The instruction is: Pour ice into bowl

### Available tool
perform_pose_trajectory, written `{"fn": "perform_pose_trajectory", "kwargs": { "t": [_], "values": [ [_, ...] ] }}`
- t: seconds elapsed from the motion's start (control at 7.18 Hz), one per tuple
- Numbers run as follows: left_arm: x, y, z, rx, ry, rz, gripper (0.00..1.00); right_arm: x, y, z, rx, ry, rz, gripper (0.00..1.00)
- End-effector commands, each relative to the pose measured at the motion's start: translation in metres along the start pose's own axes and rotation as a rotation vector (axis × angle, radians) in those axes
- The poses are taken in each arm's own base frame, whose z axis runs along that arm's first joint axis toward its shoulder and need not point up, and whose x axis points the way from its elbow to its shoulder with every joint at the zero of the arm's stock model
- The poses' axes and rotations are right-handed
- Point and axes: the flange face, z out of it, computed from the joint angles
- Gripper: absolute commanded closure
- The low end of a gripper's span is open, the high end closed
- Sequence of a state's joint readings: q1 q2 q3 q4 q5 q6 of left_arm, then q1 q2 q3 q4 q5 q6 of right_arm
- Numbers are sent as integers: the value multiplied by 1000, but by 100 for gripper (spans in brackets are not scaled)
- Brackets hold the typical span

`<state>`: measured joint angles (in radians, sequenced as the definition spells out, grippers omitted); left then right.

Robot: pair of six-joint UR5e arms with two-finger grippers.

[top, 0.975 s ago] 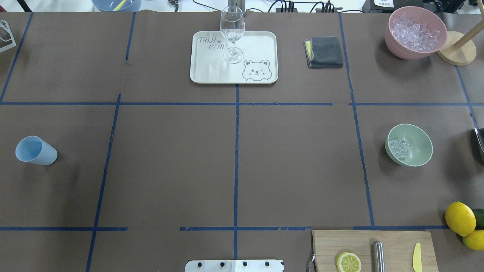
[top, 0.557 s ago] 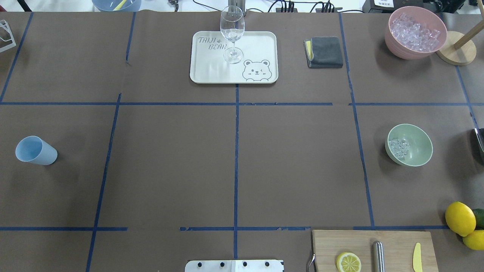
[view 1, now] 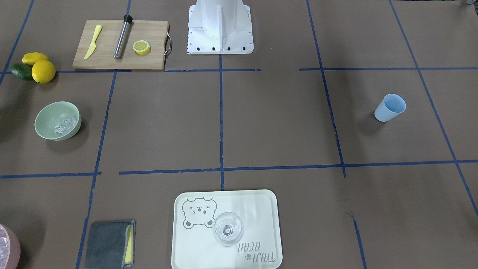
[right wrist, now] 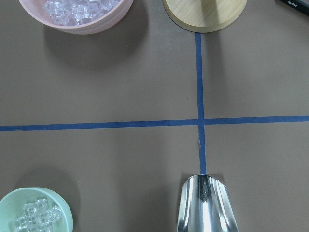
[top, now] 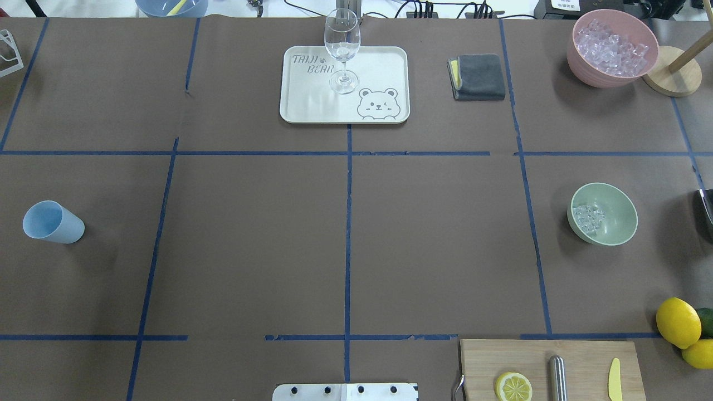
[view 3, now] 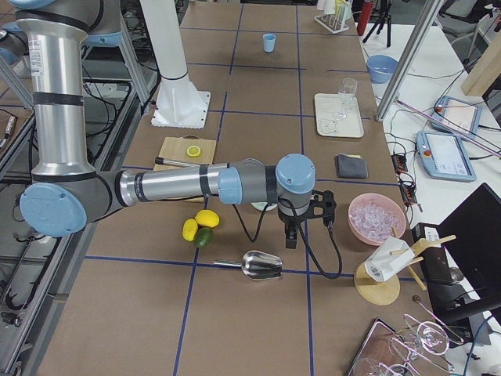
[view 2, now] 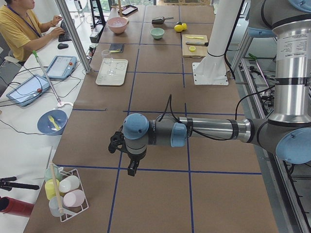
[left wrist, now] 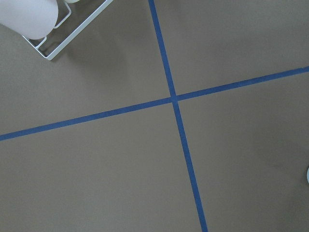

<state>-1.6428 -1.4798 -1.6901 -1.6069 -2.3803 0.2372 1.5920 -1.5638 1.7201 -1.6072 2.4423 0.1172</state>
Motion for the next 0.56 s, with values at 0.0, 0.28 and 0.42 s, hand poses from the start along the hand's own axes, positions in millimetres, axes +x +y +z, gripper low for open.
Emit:
{"fn": "perform_pose_trajectory", "kwargs": {
  "t": [0.0,0.28,0.42],
  "values": [
    [6,7,-2,45,37,35,0,-1,7,-2,3,-9,-10,0],
    [18,-1,-16,67,19,62,0,-3,16,-1,-5,-41,-9,0],
    [23,-3,-19,73,18,73,0,-6,16,-4,0,-43,-15,0]
  ]
}}
